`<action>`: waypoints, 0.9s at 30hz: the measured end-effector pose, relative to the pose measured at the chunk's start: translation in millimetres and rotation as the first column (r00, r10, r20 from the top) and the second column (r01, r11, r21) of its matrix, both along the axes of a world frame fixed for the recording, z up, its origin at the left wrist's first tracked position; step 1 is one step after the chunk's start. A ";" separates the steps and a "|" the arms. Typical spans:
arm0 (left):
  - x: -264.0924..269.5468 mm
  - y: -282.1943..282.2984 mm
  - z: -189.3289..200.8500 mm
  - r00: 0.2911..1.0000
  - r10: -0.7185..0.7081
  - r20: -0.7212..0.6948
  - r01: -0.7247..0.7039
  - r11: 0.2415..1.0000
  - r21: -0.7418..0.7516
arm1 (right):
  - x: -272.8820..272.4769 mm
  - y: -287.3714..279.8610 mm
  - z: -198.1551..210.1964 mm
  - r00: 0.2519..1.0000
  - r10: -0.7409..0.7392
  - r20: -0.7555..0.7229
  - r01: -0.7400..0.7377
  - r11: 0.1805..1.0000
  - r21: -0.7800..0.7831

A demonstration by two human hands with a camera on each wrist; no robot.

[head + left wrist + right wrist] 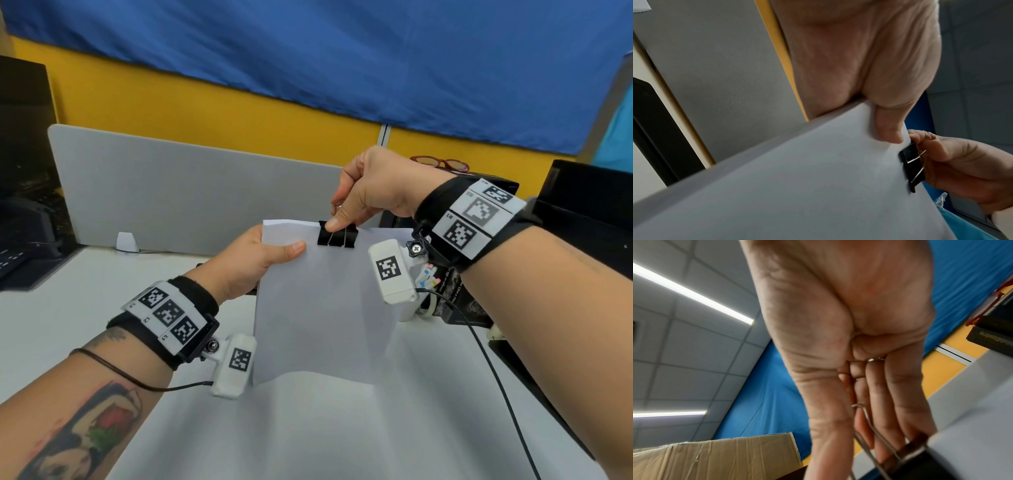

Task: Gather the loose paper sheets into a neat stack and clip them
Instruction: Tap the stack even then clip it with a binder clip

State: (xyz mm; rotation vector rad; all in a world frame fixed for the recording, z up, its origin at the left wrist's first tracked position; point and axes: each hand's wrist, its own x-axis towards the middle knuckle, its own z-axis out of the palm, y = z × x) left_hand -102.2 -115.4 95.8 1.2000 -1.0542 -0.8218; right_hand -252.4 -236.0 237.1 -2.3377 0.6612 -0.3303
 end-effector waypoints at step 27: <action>6.1 -4.6 -7.1 1.000 0.014 0.005 -0.014 0.999 -0.029 | -7.5 -18.1 -39.8 0.911 0.033 -0.411 -0.179 0.930 -0.322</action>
